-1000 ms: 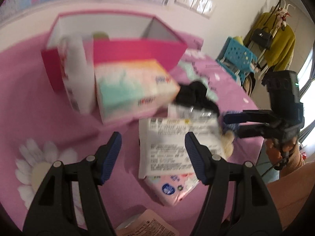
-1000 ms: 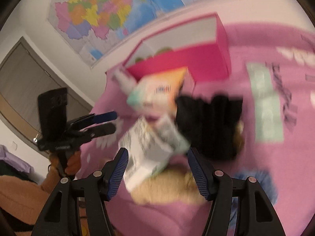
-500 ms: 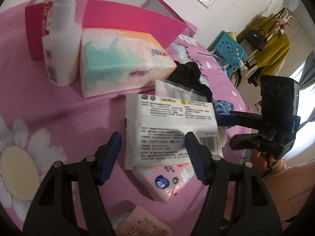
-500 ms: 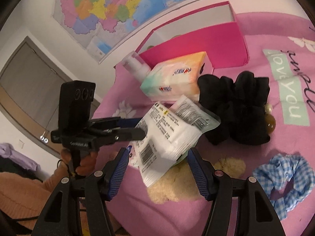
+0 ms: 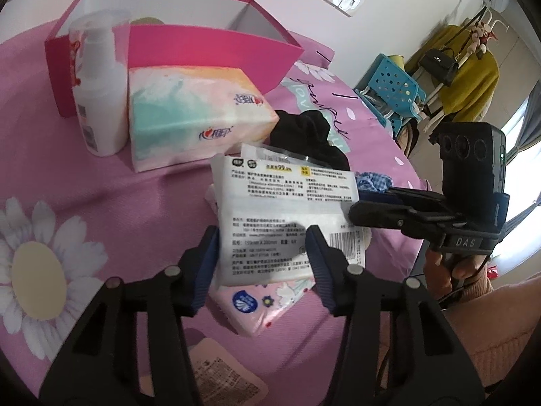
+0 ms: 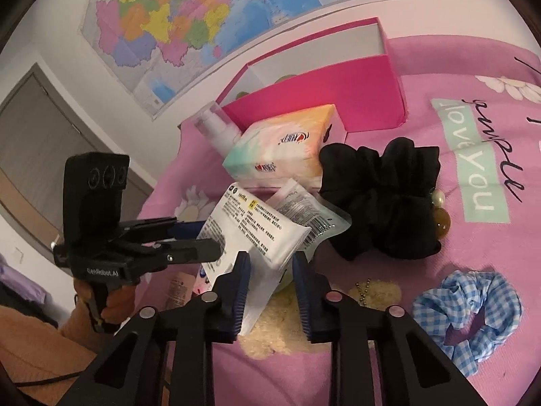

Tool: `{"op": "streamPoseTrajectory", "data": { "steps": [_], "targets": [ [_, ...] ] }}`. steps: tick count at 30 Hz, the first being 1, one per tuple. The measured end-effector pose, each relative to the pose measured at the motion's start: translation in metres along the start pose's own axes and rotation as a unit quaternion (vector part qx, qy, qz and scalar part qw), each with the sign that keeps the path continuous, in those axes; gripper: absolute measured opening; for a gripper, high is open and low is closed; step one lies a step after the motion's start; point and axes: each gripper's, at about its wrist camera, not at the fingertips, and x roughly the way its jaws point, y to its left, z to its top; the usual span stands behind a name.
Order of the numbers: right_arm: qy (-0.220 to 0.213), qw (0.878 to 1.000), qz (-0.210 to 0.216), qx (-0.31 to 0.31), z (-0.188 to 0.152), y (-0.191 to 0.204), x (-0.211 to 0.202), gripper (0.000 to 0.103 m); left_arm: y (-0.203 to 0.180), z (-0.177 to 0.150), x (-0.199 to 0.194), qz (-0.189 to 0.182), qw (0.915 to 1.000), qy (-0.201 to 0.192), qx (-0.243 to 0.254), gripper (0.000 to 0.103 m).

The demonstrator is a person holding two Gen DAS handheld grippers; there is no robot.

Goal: Organize soft objects
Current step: 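Carry the wipes packet with the left tool into the pink box and release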

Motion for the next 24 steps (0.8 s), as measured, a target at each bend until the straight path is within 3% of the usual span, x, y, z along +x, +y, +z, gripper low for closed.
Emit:
{"op": "streamPoseTrajectory", "data": {
  "steps": [5, 11, 24],
  "targets": [
    [-0.019, 1.0, 0.008, -0.004, 0.009, 0.003, -0.015, 0.017, -0.01, 0.009, -0.016, -0.003, 0.9998, -0.019, 0.011, 0.054],
    [-0.046, 0.999, 0.015, -0.014, 0.032, 0.002, -0.032, 0.016, -0.023, 0.036, -0.029, 0.006, 0.9986, -0.045, 0.026, 0.054],
    [-0.105, 0.994, 0.015, -0.014, 0.123, -0.024, -0.038, 0.016, -0.024, 0.14, -0.019, 0.058, 0.9955, -0.075, 0.009, 0.051]
  ]
}}
